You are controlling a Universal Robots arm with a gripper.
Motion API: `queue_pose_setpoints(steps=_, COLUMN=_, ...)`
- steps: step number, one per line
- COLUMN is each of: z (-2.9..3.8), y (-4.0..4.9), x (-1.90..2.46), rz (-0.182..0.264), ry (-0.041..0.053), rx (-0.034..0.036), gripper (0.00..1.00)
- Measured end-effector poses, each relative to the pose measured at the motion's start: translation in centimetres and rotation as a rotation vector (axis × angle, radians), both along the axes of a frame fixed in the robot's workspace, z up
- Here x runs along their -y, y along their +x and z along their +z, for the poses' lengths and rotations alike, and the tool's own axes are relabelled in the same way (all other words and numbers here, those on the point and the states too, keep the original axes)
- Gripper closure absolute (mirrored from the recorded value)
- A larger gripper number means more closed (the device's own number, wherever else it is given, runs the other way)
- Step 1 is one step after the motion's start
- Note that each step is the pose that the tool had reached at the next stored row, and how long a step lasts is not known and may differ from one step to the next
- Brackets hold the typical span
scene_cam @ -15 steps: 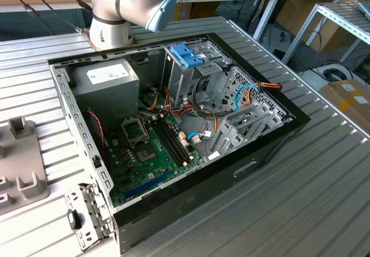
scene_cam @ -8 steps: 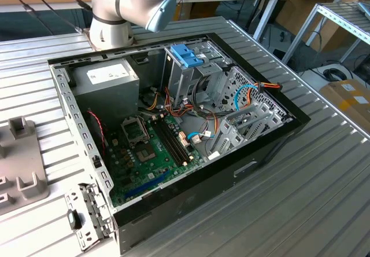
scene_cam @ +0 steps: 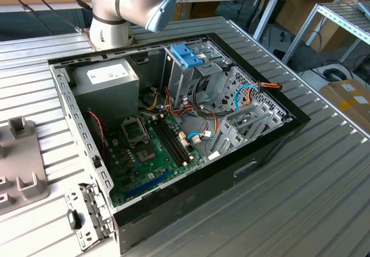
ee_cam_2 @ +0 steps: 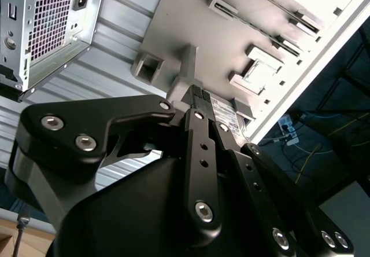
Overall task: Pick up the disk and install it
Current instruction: 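Reach for the disk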
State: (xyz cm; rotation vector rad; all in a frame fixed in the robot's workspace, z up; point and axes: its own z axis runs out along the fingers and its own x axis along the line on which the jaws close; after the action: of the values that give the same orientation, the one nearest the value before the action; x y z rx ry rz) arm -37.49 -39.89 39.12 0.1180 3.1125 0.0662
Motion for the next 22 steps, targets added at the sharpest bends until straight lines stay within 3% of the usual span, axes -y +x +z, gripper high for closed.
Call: queue_pose_setpoints(steps=22, z=-0.03, y=-1.31, x=0.00, rz=0.000, ry=0.0000, rx=0.0000, gripper=0.90)
